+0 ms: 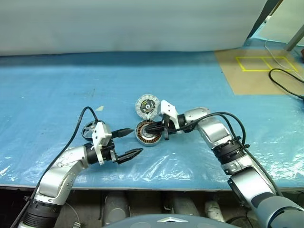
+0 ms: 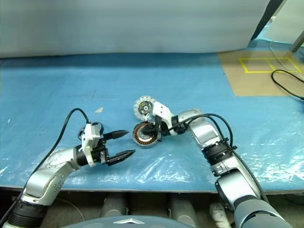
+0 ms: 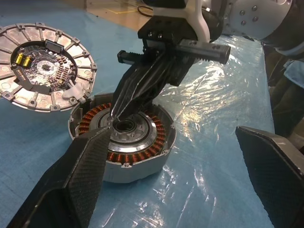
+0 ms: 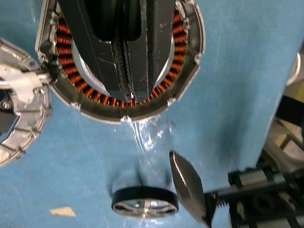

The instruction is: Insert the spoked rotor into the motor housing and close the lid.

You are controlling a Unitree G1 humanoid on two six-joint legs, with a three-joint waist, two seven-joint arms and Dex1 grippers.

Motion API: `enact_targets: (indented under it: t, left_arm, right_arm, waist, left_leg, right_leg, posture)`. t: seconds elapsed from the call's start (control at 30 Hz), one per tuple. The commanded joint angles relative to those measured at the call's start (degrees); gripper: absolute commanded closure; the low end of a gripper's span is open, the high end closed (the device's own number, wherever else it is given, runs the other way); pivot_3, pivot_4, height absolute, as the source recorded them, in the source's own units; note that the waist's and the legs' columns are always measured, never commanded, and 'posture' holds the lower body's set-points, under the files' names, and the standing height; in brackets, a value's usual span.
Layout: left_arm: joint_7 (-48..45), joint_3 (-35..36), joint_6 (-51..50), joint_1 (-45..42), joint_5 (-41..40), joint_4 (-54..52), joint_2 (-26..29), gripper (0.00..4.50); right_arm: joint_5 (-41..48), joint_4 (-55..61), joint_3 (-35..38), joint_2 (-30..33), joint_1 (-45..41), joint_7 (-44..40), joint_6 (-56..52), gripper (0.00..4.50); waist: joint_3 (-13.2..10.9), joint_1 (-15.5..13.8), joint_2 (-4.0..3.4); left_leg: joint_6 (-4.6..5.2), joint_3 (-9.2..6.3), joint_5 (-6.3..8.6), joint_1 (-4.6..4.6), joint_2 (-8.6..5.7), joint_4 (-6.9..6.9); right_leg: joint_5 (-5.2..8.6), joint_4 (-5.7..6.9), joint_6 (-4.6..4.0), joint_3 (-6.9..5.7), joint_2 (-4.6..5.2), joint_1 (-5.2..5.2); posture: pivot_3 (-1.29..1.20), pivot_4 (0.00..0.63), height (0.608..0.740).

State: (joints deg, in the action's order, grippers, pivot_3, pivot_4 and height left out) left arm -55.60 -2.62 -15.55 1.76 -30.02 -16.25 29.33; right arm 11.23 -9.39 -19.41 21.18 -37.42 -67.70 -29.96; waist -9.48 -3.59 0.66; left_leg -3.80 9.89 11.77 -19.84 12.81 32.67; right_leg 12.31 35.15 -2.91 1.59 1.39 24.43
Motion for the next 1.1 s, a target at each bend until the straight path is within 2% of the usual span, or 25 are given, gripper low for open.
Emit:
enact_targets:
  t: [0.03, 0.33, 0.57, 0.7, 0.83, 0.93, 1.1]
  left_arm:
    - [-0.41, 0.19, 0.37, -0.22, -0.12, -0.88, 0.27, 0.05]
    - [-0.40, 0.16, 0.32, -0.03, -0.12, -1.20, 0.34, 0.05]
    - [-0.22, 0.36, 0.24, 0.42, -0.12, -1.47, 0.50, 0.05]
    - [-0.10, 0.27, 0.12, 0.31, -0.17, -1.48, 0.35, 0.05]
    - [-0.06, 0.18, 0.03, 0.05, -0.16, -1.35, 0.22, 0.05]
    - [-0.10, 0.17, 0.02, 0.08, -0.14, -1.26, 0.24, 0.05]
    - [-0.27, -0.07, 0.13, -0.07, 0.03, -0.92, 0.19, 0.05]
  right_arm:
    - [2.12, 3.81, 1.09, -0.18, -1.29, -0.08, -1.69, 4.48]
    - [-7.02, -3.49, -6.28, 1.76, 2.30, 1.41, 7.71, 4.48]
    - [-7.21, -4.75, -6.98, 2.25, 2.59, 0.31, 8.57, 4.48]
    - [-2.13, -3.15, -3.99, 1.02, 1.69, -0.85, 1.37, 4.48]
    - [7.32, -1.81, 3.97, -1.62, -1.57, -0.25, -11.11, 4.48]
    - [12.70, 0.66, 6.96, -0.71, -3.10, -2.13, -18.73, 4.48]
    - [10.65, 1.02, 5.00, 0.89, -1.65, -0.11, -17.46, 4.48]
  waist:
    - [0.00, -0.03, 0.00]
    - [0.00, 0.02, 0.00]
    - [0.02, 0.64, 0.02]
    - [0.02, 0.76, 0.02]
    - [0.00, 0.87, 0.00]
    - [0.00, 0.81, -0.01]
    - [0.00, 0.70, 0.00]
  left_leg:
    - [0.00, 0.00, 0.00, 0.00, 0.00, -0.01]
    - [-0.01, 0.00, 0.00, -0.01, -0.01, -0.01]
    - [0.01, 0.00, 0.01, 0.13, -0.02, 0.01]
    - [0.01, 0.00, 0.01, 0.16, -0.03, 0.01]
    - [0.01, 0.00, 0.00, 0.12, -0.02, 0.01]
    - [0.00, -0.01, 0.00, 0.01, -0.02, 0.01]
    - [-0.01, -0.01, -0.01, 0.00, 0.01, -0.06]
  right_leg:
    - [0.00, 0.00, 0.00, -0.01, 0.00, 0.00]
    - [0.00, -0.03, 0.00, 0.00, 0.00, 0.00]
    - [0.00, 0.01, 0.01, 0.01, 0.03, -0.15]
    - [0.00, 0.01, 0.01, 0.02, 0.03, -0.15]
    - [0.00, 0.00, 0.00, 0.01, 0.02, -0.13]
    - [0.00, 0.00, 0.00, 0.00, 0.02, -0.03]
    - [0.01, -0.06, -0.02, -0.05, 0.01, -0.02]
  posture:
    - [0.00, 0.150, 0.740]
    - [0.00, 0.150, 0.740]
    - [0.00, 0.150, 0.740]
    - [0.00, 0.150, 0.740]
    - [0.00, 0.150, 0.740]
    - [0.00, 0.150, 0.740]
    - [0.00, 0.150, 0.740]
